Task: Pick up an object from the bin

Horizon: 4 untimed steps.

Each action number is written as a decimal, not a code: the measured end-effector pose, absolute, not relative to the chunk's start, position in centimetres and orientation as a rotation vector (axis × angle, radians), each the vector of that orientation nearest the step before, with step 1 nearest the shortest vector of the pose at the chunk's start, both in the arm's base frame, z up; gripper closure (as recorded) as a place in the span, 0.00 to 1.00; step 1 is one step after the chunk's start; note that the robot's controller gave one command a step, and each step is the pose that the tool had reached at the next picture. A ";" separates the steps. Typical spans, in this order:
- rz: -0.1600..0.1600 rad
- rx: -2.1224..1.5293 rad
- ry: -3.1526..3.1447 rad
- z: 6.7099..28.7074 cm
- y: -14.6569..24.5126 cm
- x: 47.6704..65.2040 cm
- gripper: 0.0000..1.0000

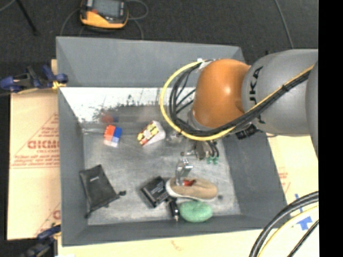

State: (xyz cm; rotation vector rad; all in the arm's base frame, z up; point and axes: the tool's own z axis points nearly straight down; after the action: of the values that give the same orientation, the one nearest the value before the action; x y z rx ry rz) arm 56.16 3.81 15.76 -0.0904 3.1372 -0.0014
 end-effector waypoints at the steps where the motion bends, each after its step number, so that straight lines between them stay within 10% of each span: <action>1: 0.000 -0.093 3.137 15.8 3.9 56.2 0.00; 2: -0.003 -0.262 3.125 7.3 2.7 51.8 1.00; 4: -0.001 -0.257 3.134 8.4 2.7 51.4 1.00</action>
Offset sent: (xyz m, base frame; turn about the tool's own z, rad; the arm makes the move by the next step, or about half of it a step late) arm -0.0458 -0.0091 -0.0862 -0.1126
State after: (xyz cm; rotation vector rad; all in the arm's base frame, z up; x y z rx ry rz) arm 51.41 2.67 8.36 -0.2574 3.1338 -0.0012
